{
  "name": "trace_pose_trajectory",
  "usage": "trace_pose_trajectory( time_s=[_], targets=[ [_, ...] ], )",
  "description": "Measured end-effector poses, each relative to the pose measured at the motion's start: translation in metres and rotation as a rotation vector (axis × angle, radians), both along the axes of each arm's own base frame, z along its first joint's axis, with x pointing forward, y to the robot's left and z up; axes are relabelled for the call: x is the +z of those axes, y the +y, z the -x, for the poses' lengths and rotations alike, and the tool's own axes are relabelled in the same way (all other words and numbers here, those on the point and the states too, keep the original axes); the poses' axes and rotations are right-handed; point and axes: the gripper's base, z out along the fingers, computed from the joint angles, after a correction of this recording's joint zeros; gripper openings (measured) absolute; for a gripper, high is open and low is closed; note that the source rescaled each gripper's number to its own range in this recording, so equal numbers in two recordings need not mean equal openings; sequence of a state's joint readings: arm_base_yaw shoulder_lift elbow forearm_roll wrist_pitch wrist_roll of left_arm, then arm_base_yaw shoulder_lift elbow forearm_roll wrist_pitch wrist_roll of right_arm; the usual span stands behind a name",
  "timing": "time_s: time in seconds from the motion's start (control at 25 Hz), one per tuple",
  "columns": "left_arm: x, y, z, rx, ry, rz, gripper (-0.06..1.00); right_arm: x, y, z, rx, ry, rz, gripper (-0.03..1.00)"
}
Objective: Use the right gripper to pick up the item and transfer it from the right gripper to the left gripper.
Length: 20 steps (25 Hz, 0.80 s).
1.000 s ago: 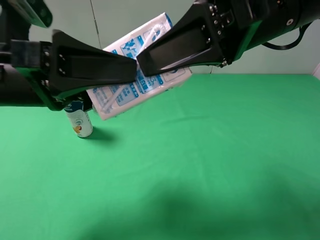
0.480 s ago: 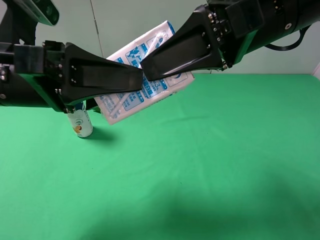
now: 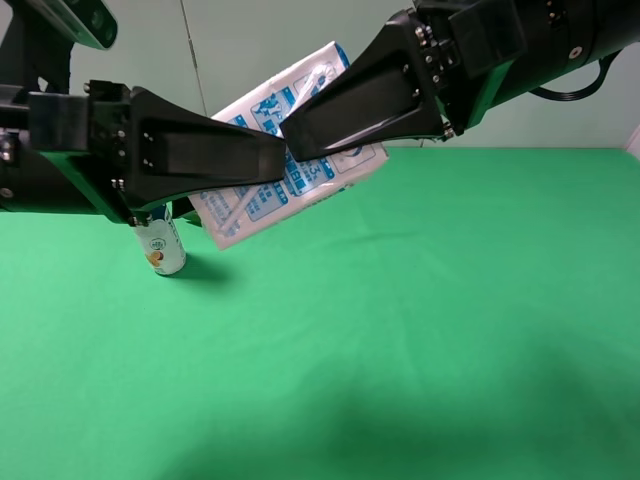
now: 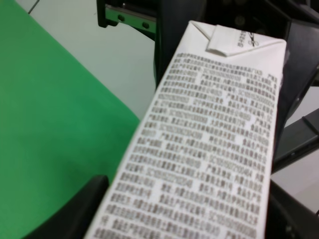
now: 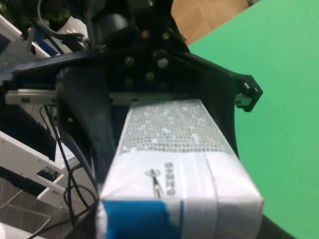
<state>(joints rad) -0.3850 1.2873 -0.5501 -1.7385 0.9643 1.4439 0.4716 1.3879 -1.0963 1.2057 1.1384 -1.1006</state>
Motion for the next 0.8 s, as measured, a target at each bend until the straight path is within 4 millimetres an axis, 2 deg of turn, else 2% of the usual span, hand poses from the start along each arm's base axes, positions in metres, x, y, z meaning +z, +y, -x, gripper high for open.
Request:
trace_pose_trajectory(
  time_s=[0.32, 0.36, 0.4, 0.44, 0.48, 0.52, 0.6, 0.8],
  targets=[
    [-0.001, 0.0, -0.001, 0.012, -0.003, -0.01, 0.17, -0.002, 0.001, -0.003, -0.073, 0.066, 0.033, 0.01],
    [-0.001, 0.0, -0.002, 0.017, -0.003, -0.014, 0.17, -0.003, 0.001, -0.004, -0.087, 0.069, 0.037, 0.13],
    [-0.002, 0.0, -0.002, 0.02, -0.008, -0.025, 0.1, -0.002, 0.001, -0.005, -0.11, 0.079, 0.031, 0.33],
    [-0.004, 0.001, -0.002, 0.016, -0.015, -0.043, 0.0, -0.002, 0.001, -0.007, -0.129, 0.083, 0.022, 0.6],
    [-0.006, 0.001, -0.003, 0.023, -0.016, -0.056, 0.0, -0.001, 0.001, -0.007, -0.134, 0.085, 0.02, 0.76],
    [-0.007, 0.001, -0.003, 0.024, -0.015, -0.062, 0.0, -0.001, 0.001, -0.007, -0.135, 0.085, 0.02, 0.85],
    [-0.008, 0.001, -0.004, 0.03, -0.014, -0.068, 0.0, -0.001, 0.001, -0.007, -0.138, 0.086, 0.017, 0.94],
    [-0.008, 0.001, -0.005, 0.035, -0.016, -0.072, 0.0, 0.008, 0.002, -0.01, -0.136, 0.037, 0.021, 0.99]
  ],
)
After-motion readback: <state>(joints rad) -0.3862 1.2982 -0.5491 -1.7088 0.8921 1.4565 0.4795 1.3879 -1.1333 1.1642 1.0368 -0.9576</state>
